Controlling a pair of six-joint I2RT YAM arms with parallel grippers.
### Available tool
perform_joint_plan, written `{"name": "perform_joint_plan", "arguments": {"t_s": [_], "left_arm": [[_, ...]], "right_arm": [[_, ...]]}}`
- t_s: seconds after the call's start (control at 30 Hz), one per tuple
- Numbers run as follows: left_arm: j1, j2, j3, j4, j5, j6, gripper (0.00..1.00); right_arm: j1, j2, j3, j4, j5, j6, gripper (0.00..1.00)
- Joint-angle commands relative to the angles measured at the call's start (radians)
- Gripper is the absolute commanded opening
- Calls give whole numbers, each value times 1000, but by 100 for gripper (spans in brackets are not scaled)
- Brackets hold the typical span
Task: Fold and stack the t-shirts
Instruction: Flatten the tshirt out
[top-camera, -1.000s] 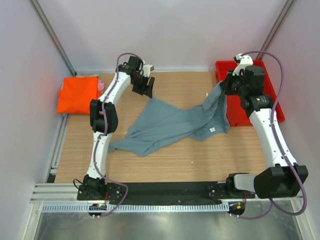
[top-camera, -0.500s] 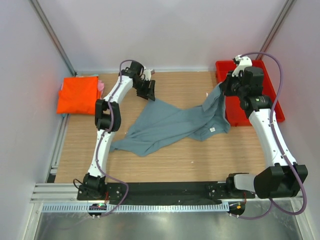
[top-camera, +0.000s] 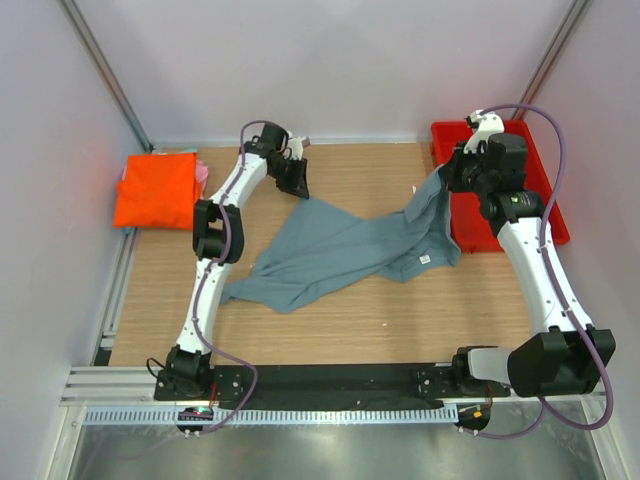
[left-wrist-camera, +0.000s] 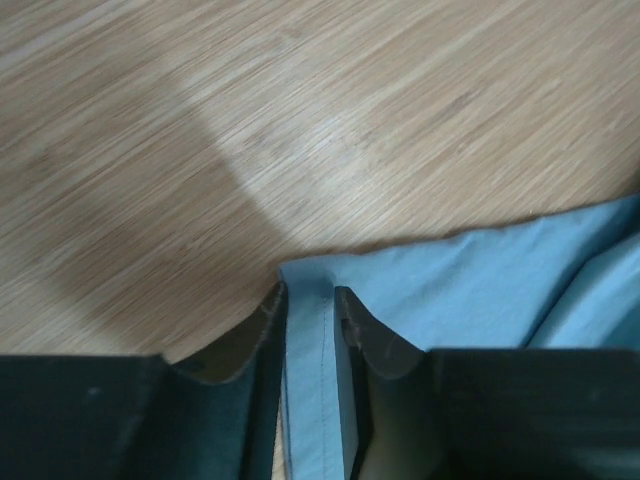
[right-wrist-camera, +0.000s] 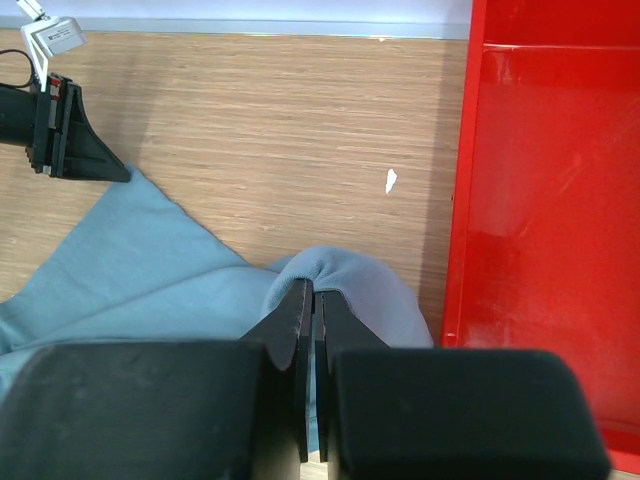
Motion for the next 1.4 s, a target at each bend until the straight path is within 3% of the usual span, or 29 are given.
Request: {"name": "perform_joint_plan", "arguments": {"t_s": [0.0, 0.2, 0.27, 0.37, 0.57, 0.83, 1.17, 1.37], "left_arm": [[6, 32, 3, 7, 1, -2, 22], [9, 11, -25, 4, -40, 22, 13], [9, -17, -31, 4, -56, 27, 0], [17, -85, -72, 10, -74, 47, 0], [49, -478, -287, 62, -80, 61, 0], [83, -965, -395, 6, -109, 114, 0], [84, -1372, -430, -53, -307, 173, 0], [84, -1554, -406, -103, -336, 177, 0]], "right_arm": [[-5, -8, -5, 56, 1, -8, 1], [-5, -27, -23, 68, 10, -13, 1], [-8, -30, -33, 76, 15, -19, 1], [-9, -38, -30, 76, 31, -24, 1], [-12, -32, 98, 31, 57, -21, 1], [-12, -30, 358, -47, 94, -45, 1], [-12, -185, 432, -44, 156, -47, 1], [-12, -286, 489, -87, 122, -96, 1]]}}
